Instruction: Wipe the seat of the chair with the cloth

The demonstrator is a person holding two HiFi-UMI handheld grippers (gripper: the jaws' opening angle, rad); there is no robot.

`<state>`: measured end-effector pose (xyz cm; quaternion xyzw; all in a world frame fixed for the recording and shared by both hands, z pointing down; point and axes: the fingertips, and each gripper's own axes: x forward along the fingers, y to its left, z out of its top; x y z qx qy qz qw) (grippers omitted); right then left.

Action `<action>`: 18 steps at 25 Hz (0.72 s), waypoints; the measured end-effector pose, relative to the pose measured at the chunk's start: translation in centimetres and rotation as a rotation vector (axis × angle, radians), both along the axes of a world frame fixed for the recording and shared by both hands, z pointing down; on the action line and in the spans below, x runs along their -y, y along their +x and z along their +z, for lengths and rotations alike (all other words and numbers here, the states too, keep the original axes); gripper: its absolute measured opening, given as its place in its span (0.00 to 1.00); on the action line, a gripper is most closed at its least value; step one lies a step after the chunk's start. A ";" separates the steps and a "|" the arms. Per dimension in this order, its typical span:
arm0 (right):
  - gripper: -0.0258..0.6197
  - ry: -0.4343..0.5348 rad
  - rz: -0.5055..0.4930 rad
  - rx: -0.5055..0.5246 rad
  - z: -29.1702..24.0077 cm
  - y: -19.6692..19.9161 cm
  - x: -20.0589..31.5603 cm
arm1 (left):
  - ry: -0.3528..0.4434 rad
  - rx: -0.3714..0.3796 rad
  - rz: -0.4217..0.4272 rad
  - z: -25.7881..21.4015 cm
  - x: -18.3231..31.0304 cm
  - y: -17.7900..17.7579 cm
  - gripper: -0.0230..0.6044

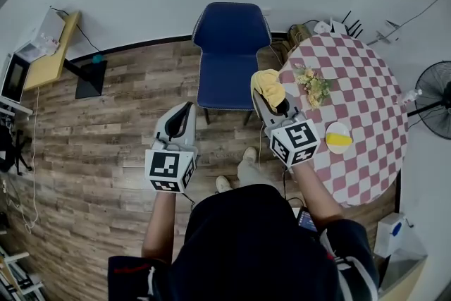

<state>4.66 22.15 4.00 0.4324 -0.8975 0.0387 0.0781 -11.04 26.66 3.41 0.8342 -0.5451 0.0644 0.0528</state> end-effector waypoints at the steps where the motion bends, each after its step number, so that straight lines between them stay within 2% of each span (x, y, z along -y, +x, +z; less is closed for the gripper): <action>1: 0.12 -0.002 0.002 0.000 0.0 0.2 0.2 | -0.002 0.000 0.005 0.0 0.3 0.3 0.06; 7: 0.12 -0.006 -0.002 0.004 0.2 0.4 5.8 | -0.012 0.012 0.015 0.2 5.8 1.2 0.06; 13: 0.12 0.000 -0.021 -0.002 1.2 2.2 12.1 | -0.019 0.016 0.015 1.4 11.8 3.7 0.06; 18: 0.12 -0.048 -0.036 -0.001 2.6 3.5 17.7 | -0.051 0.026 -0.001 1.8 17.0 5.5 0.06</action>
